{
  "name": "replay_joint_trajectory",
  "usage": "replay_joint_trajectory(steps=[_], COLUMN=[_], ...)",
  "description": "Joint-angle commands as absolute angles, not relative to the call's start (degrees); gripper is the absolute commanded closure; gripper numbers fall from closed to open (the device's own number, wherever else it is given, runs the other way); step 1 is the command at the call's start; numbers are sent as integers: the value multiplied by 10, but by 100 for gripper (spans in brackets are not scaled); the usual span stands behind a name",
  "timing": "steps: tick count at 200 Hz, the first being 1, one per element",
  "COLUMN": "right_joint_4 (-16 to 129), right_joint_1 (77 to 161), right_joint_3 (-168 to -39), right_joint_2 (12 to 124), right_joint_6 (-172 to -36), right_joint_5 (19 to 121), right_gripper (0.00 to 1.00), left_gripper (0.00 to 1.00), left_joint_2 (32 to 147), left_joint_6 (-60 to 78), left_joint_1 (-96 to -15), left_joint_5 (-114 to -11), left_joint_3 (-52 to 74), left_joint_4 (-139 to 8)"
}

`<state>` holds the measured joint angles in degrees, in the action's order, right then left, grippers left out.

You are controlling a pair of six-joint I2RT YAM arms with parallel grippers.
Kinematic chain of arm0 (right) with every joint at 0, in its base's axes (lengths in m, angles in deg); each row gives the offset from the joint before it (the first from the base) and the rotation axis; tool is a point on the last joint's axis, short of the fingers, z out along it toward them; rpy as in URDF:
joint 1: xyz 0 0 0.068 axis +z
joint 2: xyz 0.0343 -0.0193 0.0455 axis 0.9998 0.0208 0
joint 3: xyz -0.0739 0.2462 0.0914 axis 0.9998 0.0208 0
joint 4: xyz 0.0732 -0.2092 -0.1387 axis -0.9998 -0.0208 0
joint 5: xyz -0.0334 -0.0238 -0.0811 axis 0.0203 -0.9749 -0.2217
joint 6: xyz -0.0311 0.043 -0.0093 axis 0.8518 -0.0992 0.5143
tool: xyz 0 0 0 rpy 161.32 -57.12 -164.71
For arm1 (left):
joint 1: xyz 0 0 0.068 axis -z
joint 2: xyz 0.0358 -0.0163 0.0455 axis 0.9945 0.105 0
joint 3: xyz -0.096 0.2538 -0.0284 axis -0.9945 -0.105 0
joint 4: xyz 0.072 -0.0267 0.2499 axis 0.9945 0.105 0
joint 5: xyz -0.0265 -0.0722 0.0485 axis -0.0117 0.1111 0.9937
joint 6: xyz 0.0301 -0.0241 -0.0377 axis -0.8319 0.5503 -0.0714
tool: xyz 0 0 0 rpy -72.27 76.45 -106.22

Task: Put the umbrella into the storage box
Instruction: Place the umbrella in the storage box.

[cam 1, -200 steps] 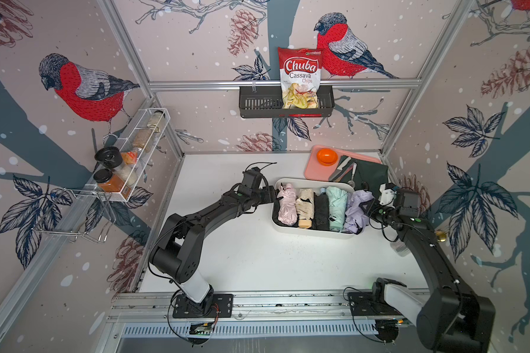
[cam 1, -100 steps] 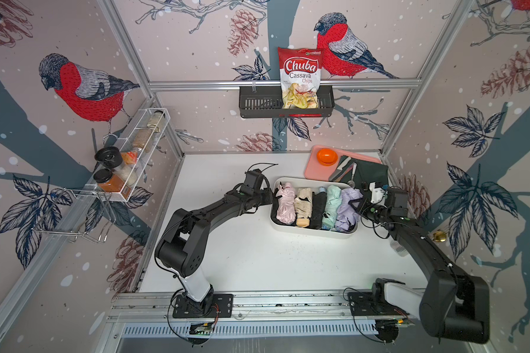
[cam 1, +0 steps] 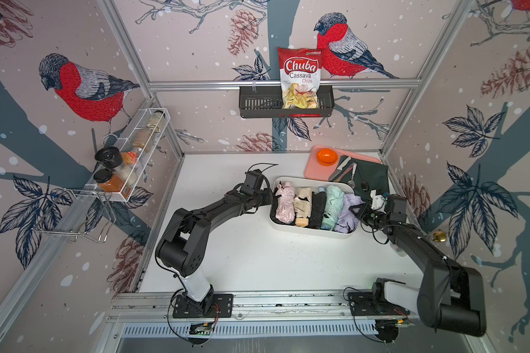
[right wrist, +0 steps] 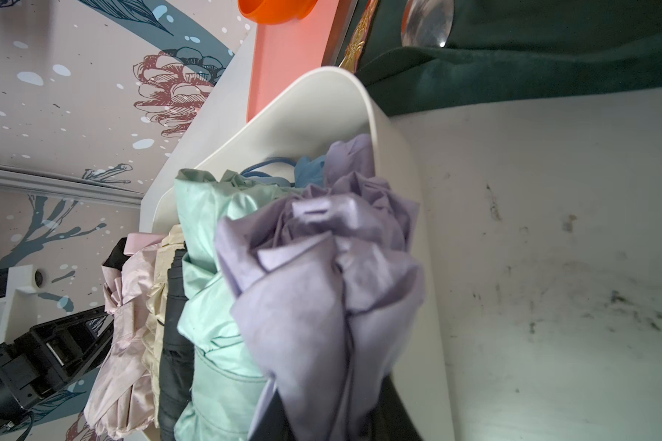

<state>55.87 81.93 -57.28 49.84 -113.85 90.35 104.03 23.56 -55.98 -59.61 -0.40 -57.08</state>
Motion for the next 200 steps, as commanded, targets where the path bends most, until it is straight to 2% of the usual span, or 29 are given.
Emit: replay_joint_trajectory(steps=[1,21,68,86,130,163,200], right_joint_4=[548,523,422,396,395,428,472], right_joint_1=[820,822,840,852,898,909,910], right_joint_3=[-572,-586,-623,-626,-624,-633,-651], right_joint_2=[503,488,435,415,378,392,440], right_joint_6=[-1134,-1129,-1132,-1144,-1195,-1214,-1217], right_joint_5=[881,864,762,731,675,648,638], right_gripper=[61,45,35,35,43,52,53], left_gripper=[57,57,57,57,57,57,57], left_joint_2=[1035,1033,1021,1018,1017,1025,1031], left_joint_6=[237,237,237,234,233,235,235], left_joint_1=[-560,-560,-560,-560,-562,-563,-564], left_joint_5=[-602,-601,-598,-597,-593,-603,-606], left_joint_3=[0,-1,-2,0,-1,-1,3], left_joint_4=[-570,-570,-569,-566,-565,-569,-570])
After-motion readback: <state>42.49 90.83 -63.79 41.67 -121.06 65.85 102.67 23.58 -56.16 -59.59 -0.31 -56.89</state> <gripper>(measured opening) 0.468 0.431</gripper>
